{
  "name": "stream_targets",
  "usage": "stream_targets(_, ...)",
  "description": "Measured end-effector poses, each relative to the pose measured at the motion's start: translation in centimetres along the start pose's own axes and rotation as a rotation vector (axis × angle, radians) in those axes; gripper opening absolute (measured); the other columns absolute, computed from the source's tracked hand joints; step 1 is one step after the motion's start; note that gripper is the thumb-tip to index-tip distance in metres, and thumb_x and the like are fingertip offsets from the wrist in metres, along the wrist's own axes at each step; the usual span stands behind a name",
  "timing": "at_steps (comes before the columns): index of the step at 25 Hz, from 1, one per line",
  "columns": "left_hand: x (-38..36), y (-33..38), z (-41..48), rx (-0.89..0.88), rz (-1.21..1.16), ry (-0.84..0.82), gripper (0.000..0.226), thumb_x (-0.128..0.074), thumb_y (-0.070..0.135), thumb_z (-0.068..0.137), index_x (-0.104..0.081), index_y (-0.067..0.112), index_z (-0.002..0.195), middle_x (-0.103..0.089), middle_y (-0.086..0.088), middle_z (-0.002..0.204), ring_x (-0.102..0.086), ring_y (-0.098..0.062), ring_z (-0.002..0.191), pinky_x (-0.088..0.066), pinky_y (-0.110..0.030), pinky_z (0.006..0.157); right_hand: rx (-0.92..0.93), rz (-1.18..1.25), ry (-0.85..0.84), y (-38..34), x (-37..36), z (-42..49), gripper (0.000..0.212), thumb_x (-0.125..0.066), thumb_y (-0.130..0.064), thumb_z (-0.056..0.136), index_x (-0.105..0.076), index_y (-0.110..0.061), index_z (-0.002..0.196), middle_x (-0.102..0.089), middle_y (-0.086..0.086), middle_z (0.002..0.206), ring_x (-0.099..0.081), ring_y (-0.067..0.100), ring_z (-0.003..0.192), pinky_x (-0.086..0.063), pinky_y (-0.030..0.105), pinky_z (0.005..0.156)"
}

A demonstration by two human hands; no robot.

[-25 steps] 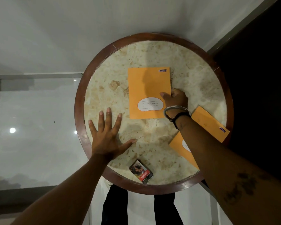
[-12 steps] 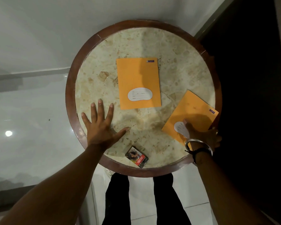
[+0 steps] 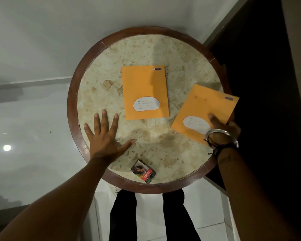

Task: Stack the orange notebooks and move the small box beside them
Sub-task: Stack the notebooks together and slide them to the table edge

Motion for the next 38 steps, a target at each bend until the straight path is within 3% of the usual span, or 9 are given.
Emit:
stream_targets(4,0.0,-0.2,0.0,0.006,0.000,0.001,0.113,-0.030,0.095,0.076,-0.014,0.027,0.164,0.006,-0.012,0.173,0.007,-0.037,0.159,0.002,-0.071,0.120,0.211,0.025,-0.009,-5.9,1.3,-0.2,0.039,-0.064,-0.026,0.091,-0.062,0.010,0.105,-0.065,0.032,0.108,-0.060,0.040,0.096,-0.026,0.027,0.066)
stream_targets(11,-0.2,-0.2,0.1,0.006,-0.007,0.017,0.112,-0.036,0.095,0.077,-0.014,0.028,0.164,0.007,-0.010,0.173,0.009,-0.035,0.159,0.004,-0.069,0.121,0.326,0.306,-0.260,-11.2,-5.9,-2.2,0.016,-0.070,-0.019,0.086,-0.067,-0.010,0.073,-0.064,0.004,0.061,-0.052,-0.007,0.054,-0.045,0.023,0.060)
stream_targets(15,-0.2,-0.3,0.1,0.012,-0.003,0.033,0.113,-0.039,0.095,0.077,-0.014,0.029,0.164,0.007,-0.010,0.173,0.010,-0.034,0.159,0.003,-0.069,0.121,0.105,0.318,-0.544,-9.3,-11.5,-4.1,0.014,-0.070,-0.020,0.087,-0.072,-0.009,0.093,-0.073,0.016,0.093,-0.066,0.025,0.085,-0.055,0.043,0.084)
stream_targets(21,-0.6,-0.4,0.1,0.004,0.015,0.026,0.113,-0.036,0.096,0.077,-0.011,0.029,0.164,0.008,-0.010,0.173,0.011,-0.035,0.158,0.003,-0.070,0.121,0.161,0.066,-0.420,-8.0,-13.7,-4.0,0.030,-0.079,-0.028,0.076,-0.070,-0.001,0.087,-0.073,0.020,0.095,-0.062,0.025,0.076,-0.053,0.037,0.073)
stream_targets(24,-0.9,-0.5,0.1,-0.002,0.014,0.010,0.112,-0.034,0.095,0.078,-0.011,0.029,0.164,0.007,-0.011,0.173,0.010,-0.036,0.158,0.003,-0.069,0.121,0.174,-0.052,-0.325,-7.8,-14.0,-3.5,0.041,-0.078,-0.037,0.074,-0.064,-0.006,0.097,-0.061,0.016,0.116,-0.061,0.031,0.095,-0.051,0.037,0.078)
stream_targets(28,1.1,0.7,0.7,-0.008,-0.131,0.174,0.093,-0.032,0.085,0.086,-0.046,0.020,0.151,-0.035,-0.020,0.161,-0.028,-0.038,0.151,-0.008,-0.063,0.120,0.167,-0.119,-0.336,-8.0,-14.9,-2.4,0.051,-0.070,-0.053,0.077,-0.057,-0.014,0.108,-0.059,0.010,0.115,-0.058,0.028,0.101,-0.049,0.039,0.080)
stream_targets(31,4.6,4.5,6.5,0.281,-0.404,0.270,0.083,-0.028,0.082,0.089,-0.064,0.009,0.107,-0.061,-0.015,0.114,-0.052,-0.035,0.113,-0.033,-0.051,0.100,0.181,-0.064,-0.418,-8.5,-16.5,-1.6,0.040,-0.070,-0.052,0.078,-0.054,-0.017,0.090,-0.054,0.007,0.093,-0.050,0.024,0.087,-0.044,0.038,0.072)
stream_targets(35,6.4,7.9,12.5,0.778,-0.774,0.078,0.091,-0.034,0.082,0.090,-0.054,0.007,0.137,-0.054,-0.015,0.144,-0.042,-0.037,0.137,-0.026,-0.053,0.113,0.154,-0.039,-0.503,-8.9,-17.2,-1.9,0.075,-0.071,-0.071,0.047,-0.060,-0.010,0.089,-0.065,0.009,0.095,-0.063,0.026,0.087,-0.056,0.042,0.081)
stream_targets(38,7.2,8.6,12.1,0.676,-0.933,0.163,0.085,-0.035,0.083,0.088,-0.060,0.011,0.126,-0.064,-0.011,0.131,-0.057,-0.028,0.124,-0.040,-0.049,0.109,0.111,0.175,-0.550,-10.1,-14.9,-3.0,0.067,-0.078,-0.058,0.056,-0.066,-0.012,0.102,-0.070,0.014,0.109,-0.069,0.029,0.093,-0.059,0.048,0.085)
Point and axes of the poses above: each hand's wrist, its own z-axis towards the middle knuckle, its own x-axis out of the back of the hand, y = z × x, the point moved 3 cm from there along z, towards the middle knuckle
